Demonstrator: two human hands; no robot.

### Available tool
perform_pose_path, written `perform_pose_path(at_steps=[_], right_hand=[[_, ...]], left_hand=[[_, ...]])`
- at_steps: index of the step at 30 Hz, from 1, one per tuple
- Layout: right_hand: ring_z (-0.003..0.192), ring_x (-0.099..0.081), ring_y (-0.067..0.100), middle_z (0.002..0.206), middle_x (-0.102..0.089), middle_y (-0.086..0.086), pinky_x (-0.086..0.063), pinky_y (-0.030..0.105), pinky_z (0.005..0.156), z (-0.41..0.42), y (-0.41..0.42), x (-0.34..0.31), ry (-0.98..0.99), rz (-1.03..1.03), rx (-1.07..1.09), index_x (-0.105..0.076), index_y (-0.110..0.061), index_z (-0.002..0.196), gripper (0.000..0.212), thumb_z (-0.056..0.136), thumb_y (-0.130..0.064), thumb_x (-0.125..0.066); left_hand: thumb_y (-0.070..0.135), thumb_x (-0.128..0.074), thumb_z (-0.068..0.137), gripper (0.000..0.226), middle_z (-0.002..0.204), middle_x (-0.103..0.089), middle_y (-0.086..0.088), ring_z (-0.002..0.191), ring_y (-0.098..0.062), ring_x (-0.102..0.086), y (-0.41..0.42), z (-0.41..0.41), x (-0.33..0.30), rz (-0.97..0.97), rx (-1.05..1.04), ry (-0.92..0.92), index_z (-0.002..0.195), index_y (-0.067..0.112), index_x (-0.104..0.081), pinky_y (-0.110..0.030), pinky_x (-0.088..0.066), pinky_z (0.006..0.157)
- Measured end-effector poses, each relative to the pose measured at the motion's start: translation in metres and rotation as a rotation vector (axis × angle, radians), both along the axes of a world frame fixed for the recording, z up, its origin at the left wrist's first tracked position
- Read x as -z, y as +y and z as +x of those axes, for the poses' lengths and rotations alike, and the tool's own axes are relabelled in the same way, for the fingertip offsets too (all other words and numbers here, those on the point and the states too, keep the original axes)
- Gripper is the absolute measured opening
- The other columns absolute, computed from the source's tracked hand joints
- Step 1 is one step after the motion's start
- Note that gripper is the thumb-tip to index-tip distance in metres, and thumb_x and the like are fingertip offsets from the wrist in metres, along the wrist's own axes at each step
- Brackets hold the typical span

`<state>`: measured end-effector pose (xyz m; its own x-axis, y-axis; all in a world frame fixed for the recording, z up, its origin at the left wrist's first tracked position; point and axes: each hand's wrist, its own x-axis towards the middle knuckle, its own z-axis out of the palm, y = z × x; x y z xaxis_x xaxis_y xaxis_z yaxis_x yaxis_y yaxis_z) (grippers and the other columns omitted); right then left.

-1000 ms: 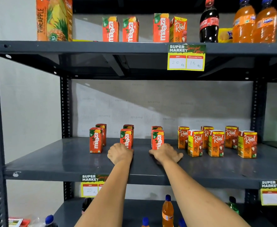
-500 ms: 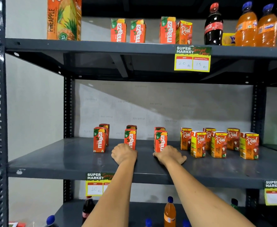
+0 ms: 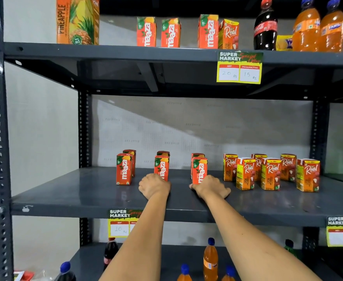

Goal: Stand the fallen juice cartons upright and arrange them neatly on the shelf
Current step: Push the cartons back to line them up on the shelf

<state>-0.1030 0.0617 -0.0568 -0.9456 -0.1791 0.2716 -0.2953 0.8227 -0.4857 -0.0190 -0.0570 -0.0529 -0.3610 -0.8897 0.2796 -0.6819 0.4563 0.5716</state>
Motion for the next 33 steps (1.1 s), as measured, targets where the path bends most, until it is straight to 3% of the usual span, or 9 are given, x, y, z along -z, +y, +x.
perform_pose_path(at_steps=[9, 16, 20, 24, 30, 33], right_hand=[[0.115, -0.054, 0.027, 0.125, -0.059, 0.007, -0.037, 0.039, 0.094, 0.012, -0.022, -0.010, -0.004, -0.016, -0.032, -0.052, -0.016, 0.125, 0.070, 0.074, -0.062, -0.068], [0.118, -0.054, 0.028, 0.128, -0.056, 0.009, -0.043, 0.040, 0.094, 0.024, -0.026, 0.002, -0.056, -0.060, -0.105, -0.039, -0.012, 0.126, 0.081, 0.069, -0.057, -0.075], [0.113, -0.058, 0.028, 0.126, -0.059, 0.010, -0.049, 0.035, 0.080, 0.032, -0.022, 0.012, -0.055, -0.060, -0.180, -0.046, -0.010, 0.128, 0.082, 0.068, -0.056, -0.076], [0.096, -0.063, 0.024, 0.107, -0.066, 0.008, -0.043, 0.029, 0.067, 0.016, 0.000, 0.015, -0.041, 0.002, -0.208, -0.061, -0.009, 0.110, 0.056, 0.076, -0.052, -0.072], [0.097, -0.061, 0.026, 0.113, -0.065, 0.010, -0.045, 0.031, 0.073, -0.010, 0.035, 0.003, 0.015, -0.028, -0.136, -0.060, -0.012, 0.104, 0.041, 0.080, -0.044, -0.071], [0.113, -0.058, 0.035, 0.125, -0.059, 0.017, -0.047, 0.037, 0.087, -0.015, 0.045, 0.012, 0.031, -0.107, -0.033, -0.046, -0.004, 0.124, 0.064, 0.079, -0.040, -0.073]], left_hand=[[0.045, -0.070, 0.079, 0.063, 0.125, -0.058, -0.012, 0.114, -0.026, -0.053, -0.017, 0.015, -0.011, -0.025, -0.037, -0.010, 0.125, 0.006, -0.052, -0.033, -0.045, 0.092], [0.049, -0.073, 0.074, 0.084, 0.132, -0.046, -0.016, 0.122, -0.027, -0.044, -0.021, 0.035, 0.001, 0.060, -0.050, -0.033, 0.130, 0.002, -0.032, -0.033, -0.038, 0.100], [0.051, -0.058, 0.083, 0.068, 0.129, -0.049, -0.014, 0.116, -0.027, -0.045, -0.034, 0.060, 0.015, -0.065, -0.049, -0.167, 0.131, 0.004, -0.044, -0.034, -0.040, 0.095], [0.036, -0.043, 0.094, 0.050, 0.126, -0.051, -0.015, 0.111, -0.027, -0.048, -0.016, 0.060, 0.028, -0.174, 0.001, -0.222, 0.130, 0.002, -0.048, -0.034, -0.041, 0.092], [0.034, -0.044, 0.094, 0.049, 0.130, -0.051, -0.019, 0.116, -0.031, -0.047, 0.024, 0.034, 0.022, -0.171, 0.270, -0.171, 0.129, 0.000, -0.047, -0.039, -0.041, 0.095], [0.040, -0.048, 0.092, 0.059, 0.133, -0.046, -0.019, 0.120, -0.033, -0.043, 0.044, 0.022, 0.032, -0.097, 0.345, -0.170, 0.133, -0.001, -0.041, -0.039, -0.039, 0.098]])
